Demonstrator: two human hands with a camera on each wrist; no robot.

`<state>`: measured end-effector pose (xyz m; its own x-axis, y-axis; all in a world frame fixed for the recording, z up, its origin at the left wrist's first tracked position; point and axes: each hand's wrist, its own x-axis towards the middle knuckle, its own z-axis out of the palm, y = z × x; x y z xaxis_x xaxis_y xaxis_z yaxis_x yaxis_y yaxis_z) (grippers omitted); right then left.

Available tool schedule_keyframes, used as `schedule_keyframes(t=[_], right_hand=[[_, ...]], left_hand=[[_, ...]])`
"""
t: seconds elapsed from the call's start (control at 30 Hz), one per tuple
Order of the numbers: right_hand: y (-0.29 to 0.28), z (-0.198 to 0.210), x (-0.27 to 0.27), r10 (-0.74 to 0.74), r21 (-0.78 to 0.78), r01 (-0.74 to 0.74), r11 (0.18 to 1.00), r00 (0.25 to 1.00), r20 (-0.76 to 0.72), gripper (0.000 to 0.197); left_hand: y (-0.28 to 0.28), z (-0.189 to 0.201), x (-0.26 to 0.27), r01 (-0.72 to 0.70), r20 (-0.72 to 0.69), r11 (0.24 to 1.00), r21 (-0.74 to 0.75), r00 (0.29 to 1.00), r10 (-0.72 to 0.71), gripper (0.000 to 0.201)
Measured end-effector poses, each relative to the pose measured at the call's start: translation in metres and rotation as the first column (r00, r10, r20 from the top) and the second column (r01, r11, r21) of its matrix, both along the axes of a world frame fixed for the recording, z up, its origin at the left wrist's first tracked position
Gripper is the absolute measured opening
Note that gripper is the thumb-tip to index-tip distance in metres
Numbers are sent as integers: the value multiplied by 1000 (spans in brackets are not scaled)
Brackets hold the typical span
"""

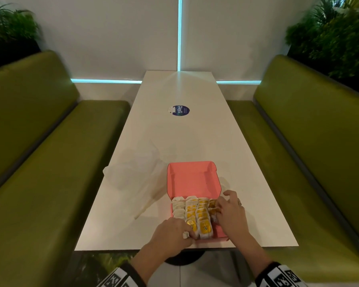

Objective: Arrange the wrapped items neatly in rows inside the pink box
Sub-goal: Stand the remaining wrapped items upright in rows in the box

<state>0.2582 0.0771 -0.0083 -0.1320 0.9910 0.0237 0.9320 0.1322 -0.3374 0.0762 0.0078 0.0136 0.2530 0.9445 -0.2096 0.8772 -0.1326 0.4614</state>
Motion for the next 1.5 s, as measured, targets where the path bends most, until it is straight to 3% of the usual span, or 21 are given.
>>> schedule_keyframes(t=[0.17,0.23,0.3,0.47,0.73,1.5], right_hand=[[3,9,3,-44,-76,35,997,992,-122,27],[4,15,5,-48,-80,36,996,986,-157,17],[5,20,8,-27,-62,20,998,992,-122,7],[3,15,4,-26,-283,19,959,999,-23,16],[9,0,-6,-49,-403,53,913,999,19,29],[2,1,-7,-49,-413,70,908,997,60,25]], left_hand=[[1,-1,0,-1,-1,1000,-4,1000,1,24],[1,-2,0,11,-8,1000,2,1000,-11,24],[1,-2,0,20,-14,1000,6,1000,-20,24],[2,-5,-1,13,-10,1000,1,1000,-13,24],[1,-3,0,35,0,999,22,999,-35,25],[3,-5,-2,14,23,1000,0,1000,-14,24]])
